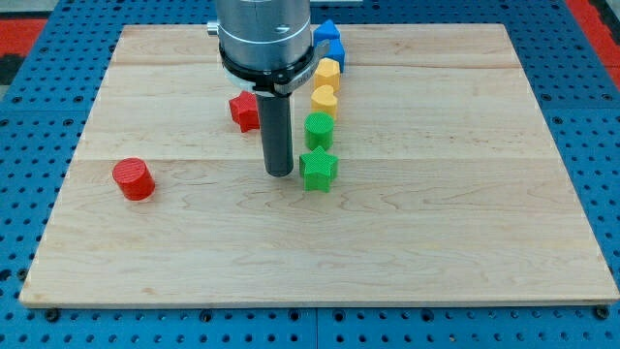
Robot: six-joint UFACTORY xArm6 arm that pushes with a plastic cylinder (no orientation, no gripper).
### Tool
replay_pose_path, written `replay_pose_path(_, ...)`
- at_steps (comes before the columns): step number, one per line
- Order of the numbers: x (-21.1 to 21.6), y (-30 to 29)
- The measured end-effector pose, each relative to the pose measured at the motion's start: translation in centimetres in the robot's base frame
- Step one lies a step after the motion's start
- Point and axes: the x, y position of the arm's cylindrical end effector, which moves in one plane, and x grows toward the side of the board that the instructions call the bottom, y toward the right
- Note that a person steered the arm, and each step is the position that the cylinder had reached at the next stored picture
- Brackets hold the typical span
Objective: Move away from the green star
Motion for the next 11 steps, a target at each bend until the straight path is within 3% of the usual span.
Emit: replay_pose_path(11,-0.1,-6.0)
